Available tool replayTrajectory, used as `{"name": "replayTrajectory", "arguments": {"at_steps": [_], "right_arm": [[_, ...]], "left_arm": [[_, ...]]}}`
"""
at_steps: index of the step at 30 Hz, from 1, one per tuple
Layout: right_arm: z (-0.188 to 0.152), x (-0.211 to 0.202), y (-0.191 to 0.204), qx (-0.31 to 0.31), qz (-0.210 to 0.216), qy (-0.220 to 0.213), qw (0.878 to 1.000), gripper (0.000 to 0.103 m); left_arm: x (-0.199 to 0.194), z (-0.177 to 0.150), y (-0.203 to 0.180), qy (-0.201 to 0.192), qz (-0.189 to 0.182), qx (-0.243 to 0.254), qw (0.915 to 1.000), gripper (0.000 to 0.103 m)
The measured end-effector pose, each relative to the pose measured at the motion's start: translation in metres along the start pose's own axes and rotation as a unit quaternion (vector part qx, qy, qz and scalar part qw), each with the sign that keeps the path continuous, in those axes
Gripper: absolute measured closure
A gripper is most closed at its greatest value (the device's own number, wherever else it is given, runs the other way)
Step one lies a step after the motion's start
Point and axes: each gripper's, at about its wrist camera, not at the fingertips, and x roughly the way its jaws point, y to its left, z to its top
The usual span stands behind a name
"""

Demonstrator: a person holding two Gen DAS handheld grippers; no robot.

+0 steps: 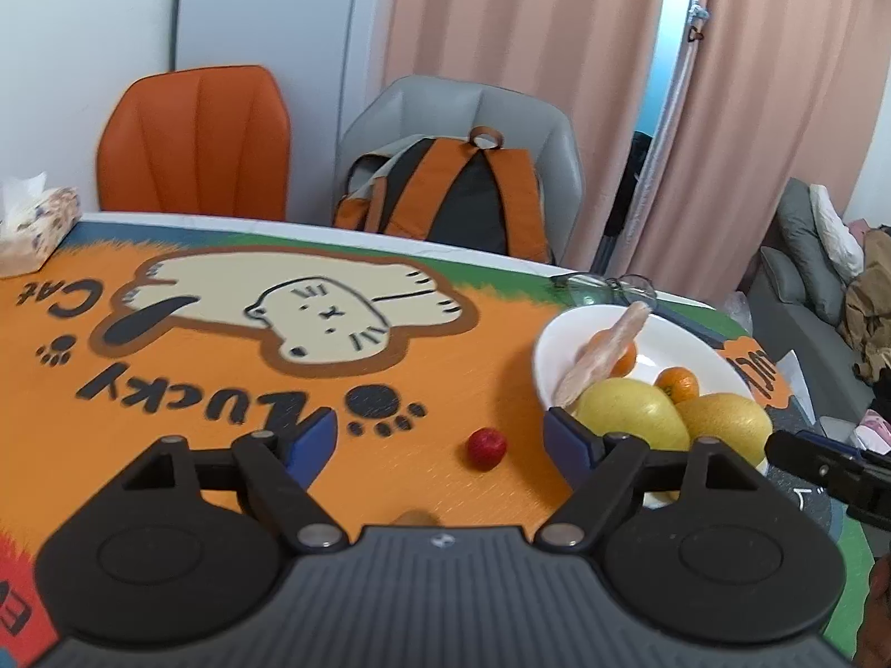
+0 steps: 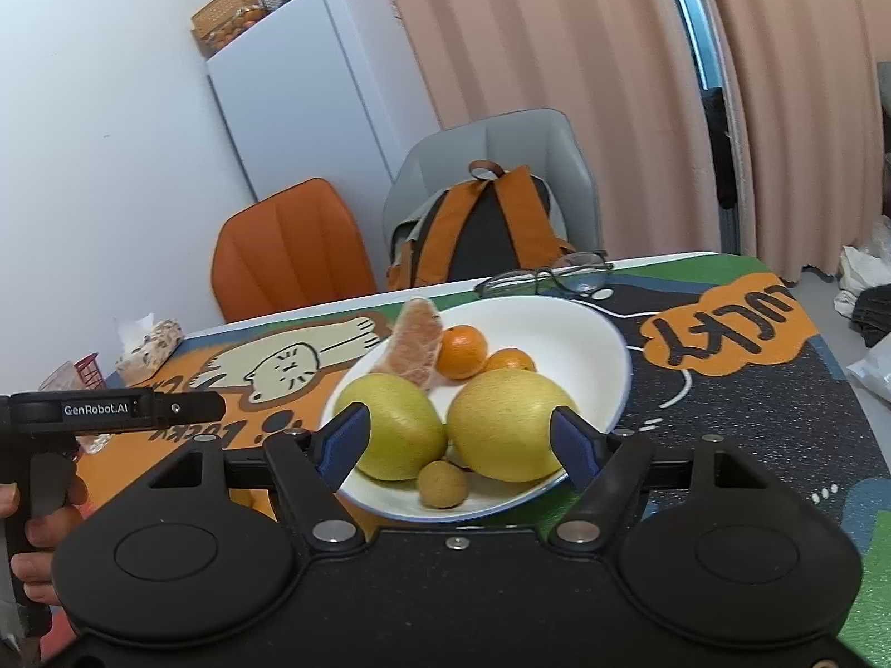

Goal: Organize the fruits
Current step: 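Grasp the small red fruit with the left tool while the right tool grasps the pink pomelo segment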

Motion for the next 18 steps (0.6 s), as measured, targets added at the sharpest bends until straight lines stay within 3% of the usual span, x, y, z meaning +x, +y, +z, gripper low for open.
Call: {"name": "replayTrajectory", "arguments": {"at_steps": [18], "right_arm": [[-0.023, 0.009, 0.053, -0.061, 0.058, 0.048, 0.995, 0.031]], "left_arm": [[-0.015, -0.039, 0.035, 0.020, 0.012, -0.026, 0.9994, 0.024]]}}
